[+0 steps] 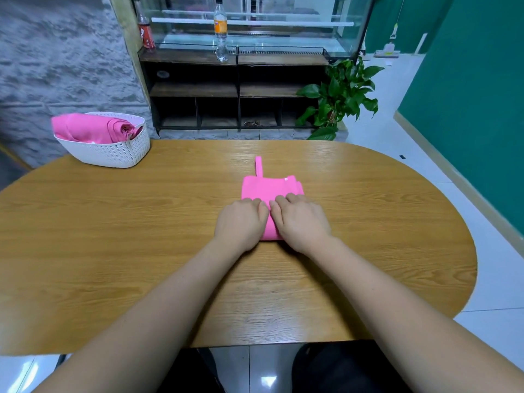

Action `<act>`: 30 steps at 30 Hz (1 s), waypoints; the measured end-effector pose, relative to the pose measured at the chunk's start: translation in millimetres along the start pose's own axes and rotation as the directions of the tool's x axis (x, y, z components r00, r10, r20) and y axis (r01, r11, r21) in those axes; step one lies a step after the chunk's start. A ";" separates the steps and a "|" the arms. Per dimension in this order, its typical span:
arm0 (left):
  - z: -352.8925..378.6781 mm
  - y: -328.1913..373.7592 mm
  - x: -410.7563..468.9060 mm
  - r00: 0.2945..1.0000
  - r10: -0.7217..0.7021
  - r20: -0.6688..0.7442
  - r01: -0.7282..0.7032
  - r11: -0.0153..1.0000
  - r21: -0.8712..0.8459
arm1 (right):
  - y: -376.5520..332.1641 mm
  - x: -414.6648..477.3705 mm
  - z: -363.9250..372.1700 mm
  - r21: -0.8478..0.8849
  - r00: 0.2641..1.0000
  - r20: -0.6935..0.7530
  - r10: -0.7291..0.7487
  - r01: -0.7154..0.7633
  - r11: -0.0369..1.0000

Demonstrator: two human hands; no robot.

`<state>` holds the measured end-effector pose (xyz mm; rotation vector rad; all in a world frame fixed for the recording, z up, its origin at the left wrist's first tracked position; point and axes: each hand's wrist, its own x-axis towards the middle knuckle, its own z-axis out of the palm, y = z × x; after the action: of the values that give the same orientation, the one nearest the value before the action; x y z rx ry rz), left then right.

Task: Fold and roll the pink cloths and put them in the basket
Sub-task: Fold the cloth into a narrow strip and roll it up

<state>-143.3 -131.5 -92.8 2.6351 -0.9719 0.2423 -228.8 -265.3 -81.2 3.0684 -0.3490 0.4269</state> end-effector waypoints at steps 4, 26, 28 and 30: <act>-3.7 -0.8 10.5 0.990 0.031 0.136 -0.044 0.995 0.087 | -5.6 -12.0 13.4 -0.049 0.986 -0.166 0.028 -0.036 0.998; 11.9 -3.6 -22.9 0.980 0.042 -0.195 -0.031 0.998 0.058 | -6.2 25.0 -13.9 0.087 0.939 0.340 0.050 -0.085 0.993; 8.1 -2.8 -16.5 0.988 0.052 -0.146 -0.047 0.998 0.032 | -4.1 18.1 -9.3 0.085 0.966 0.252 0.056 -0.080 0.993; 0.9 0.1 -11.0 0.998 0.033 -0.062 -0.032 0.999 0.023 | -4.8 8.1 -2.7 0.047 0.988 0.142 0.061 -0.068 0.997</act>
<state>-151.6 -125.4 -96.6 2.6167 -0.9976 0.3420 -220.9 -262.2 -76.4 3.1533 -0.4499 0.2251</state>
